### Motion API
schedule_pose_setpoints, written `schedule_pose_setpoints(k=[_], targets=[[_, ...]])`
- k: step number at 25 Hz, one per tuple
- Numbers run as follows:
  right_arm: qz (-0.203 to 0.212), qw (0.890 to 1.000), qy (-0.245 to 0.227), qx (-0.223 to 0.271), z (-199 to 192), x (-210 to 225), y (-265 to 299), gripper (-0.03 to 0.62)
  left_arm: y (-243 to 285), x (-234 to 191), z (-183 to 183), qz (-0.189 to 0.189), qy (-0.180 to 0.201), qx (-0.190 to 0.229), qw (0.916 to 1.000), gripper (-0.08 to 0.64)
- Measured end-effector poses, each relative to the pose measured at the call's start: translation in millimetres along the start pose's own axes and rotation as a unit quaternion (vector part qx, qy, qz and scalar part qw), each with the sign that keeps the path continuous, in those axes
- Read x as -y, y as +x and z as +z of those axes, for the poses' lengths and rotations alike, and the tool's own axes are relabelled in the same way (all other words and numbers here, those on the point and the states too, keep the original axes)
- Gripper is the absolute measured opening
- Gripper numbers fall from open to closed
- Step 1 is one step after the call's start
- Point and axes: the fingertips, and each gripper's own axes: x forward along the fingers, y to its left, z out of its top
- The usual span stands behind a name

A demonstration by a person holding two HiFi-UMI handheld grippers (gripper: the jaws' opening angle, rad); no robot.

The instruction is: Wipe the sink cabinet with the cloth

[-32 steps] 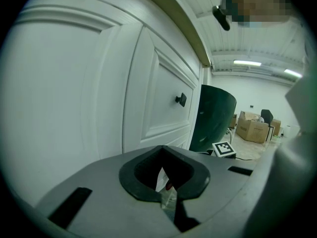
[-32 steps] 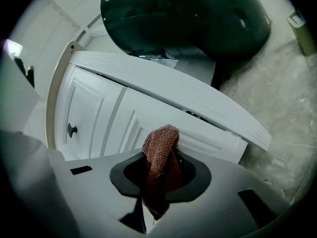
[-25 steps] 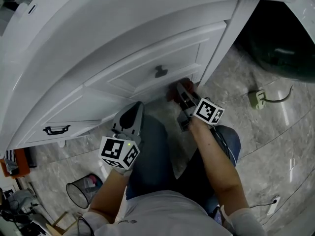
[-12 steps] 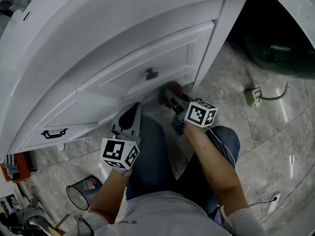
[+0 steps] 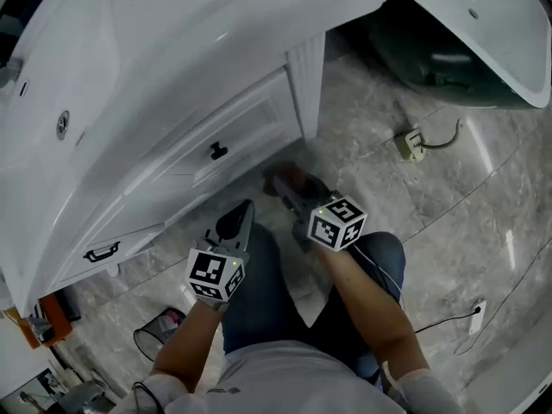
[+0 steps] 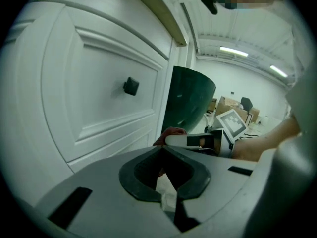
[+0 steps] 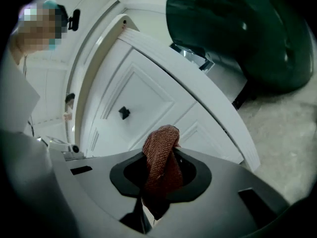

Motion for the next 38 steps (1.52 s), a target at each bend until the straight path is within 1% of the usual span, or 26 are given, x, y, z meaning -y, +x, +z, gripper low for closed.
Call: schedule_pose_setpoints(k=[2, 4, 6, 8, 9, 10, 11, 12, 13, 14, 17, 20, 22, 24, 26, 29, 30, 32, 34, 35, 36, 38], targets=[[-0.004, 1.000, -0.026, 0.001, 7, -18, -21, 0.075, -5, 17, -1, -0.020, -0.010, -0.028, 0.9994, 0.011], [-0.011, 0.999, -0.039, 0.003, 15, -34, -40, 0.075, -15, 33, 0, -0.034, -0.012, -0.054, 0.9979, 0.011], [-0.023, 0.998, -0.054, -0.002, 22, -52, -62, 0.075, -31, 47, 1, -0.050, -0.027, -0.068, 0.9961, 0.011], [-0.033, 0.996, -0.078, -0.016, 31, -75, -84, 0.075, -47, 53, 6, -0.060, -0.052, -0.066, 0.9947, 0.011], [-0.037, 0.995, -0.090, -0.022, 38, -87, -94, 0.075, -55, 53, 11, -0.058, -0.053, -0.061, 0.9950, 0.011], [-0.041, 0.994, -0.098, -0.028, 46, -99, -103, 0.075, -64, 52, 19, -0.051, -0.042, -0.055, 0.9963, 0.011], [-0.046, 0.993, -0.103, -0.033, 54, -111, -113, 0.075, -74, 53, 30, -0.043, -0.022, -0.049, 0.9976, 0.011], [-0.053, 0.992, -0.105, -0.036, 64, -123, -122, 0.075, -86, 55, 45, -0.040, -0.001, -0.044, 0.9982, 0.011], [-0.060, 0.992, -0.106, -0.037, 75, -134, -131, 0.075, -97, 59, 63, -0.044, 0.010, -0.037, 0.9983, 0.011], [-0.068, 0.991, -0.105, -0.038, 88, -146, -140, 0.075, -110, 65, 83, -0.053, 0.010, -0.029, 0.9981, 0.011], [-0.083, 0.990, -0.105, -0.037, 130, -188, -166, 0.075, -153, 84, 145, -0.073, -0.011, -0.012, 0.9972, 0.011], [-0.084, 0.990, -0.112, -0.034, 176, -239, -188, 0.075, -196, 104, 207, -0.079, -0.012, 0.004, 0.9968, 0.011], [-0.078, 0.989, -0.122, -0.028, 207, -274, -198, 0.075, -221, 116, 249, -0.077, -0.013, 0.023, 0.9967, 0.011], [-0.069, 0.988, -0.137, -0.019, 243, -302, -204, 0.075, -235, 127, 289, -0.078, -0.007, 0.048, 0.9957, 0.011], [-0.062, 0.987, -0.149, -0.012, 275, -330, -206, 0.075, -248, 137, 326, -0.084, -0.004, 0.065, 0.9943, 0.011], [-0.052, 0.985, -0.163, -0.014, 305, -382, -206, 0.075, -283, 148, 375, -0.097, -0.018, 0.086, 0.9914, 0.011], [-0.046, 0.984, -0.171, -0.016, 317, -395, -204, 0.075, -290, 150, 393, -0.096, -0.019, 0.098, 0.9903, 0.012], [-0.037, 0.982, -0.184, -0.021, 343, -415, -199, 0.075, -302, 153, 427, -0.084, -0.019, 0.120, 0.9890, 0.012], [-0.033, 0.981, -0.190, -0.020, 361, -439, -196, 0.075, -318, 153, 453, -0.069, -0.019, 0.130, 0.9889, 0.011], [-0.029, 0.981, -0.191, -0.016, 368, -452, -195, 0.075, -328, 154, 464, -0.068, -0.018, 0.135, 0.9883, 0.011], [-0.024, 0.981, -0.193, -0.009, 376, -465, -193, 0.075, -336, 156, 475, -0.072, -0.019, 0.144, 0.9867, 0.012], [-0.012, 0.980, -0.199, 0.007, 392, -487, -190, 0.074, -350, 157, 497, -0.087, -0.036, 0.168, 0.9812, 0.012]])
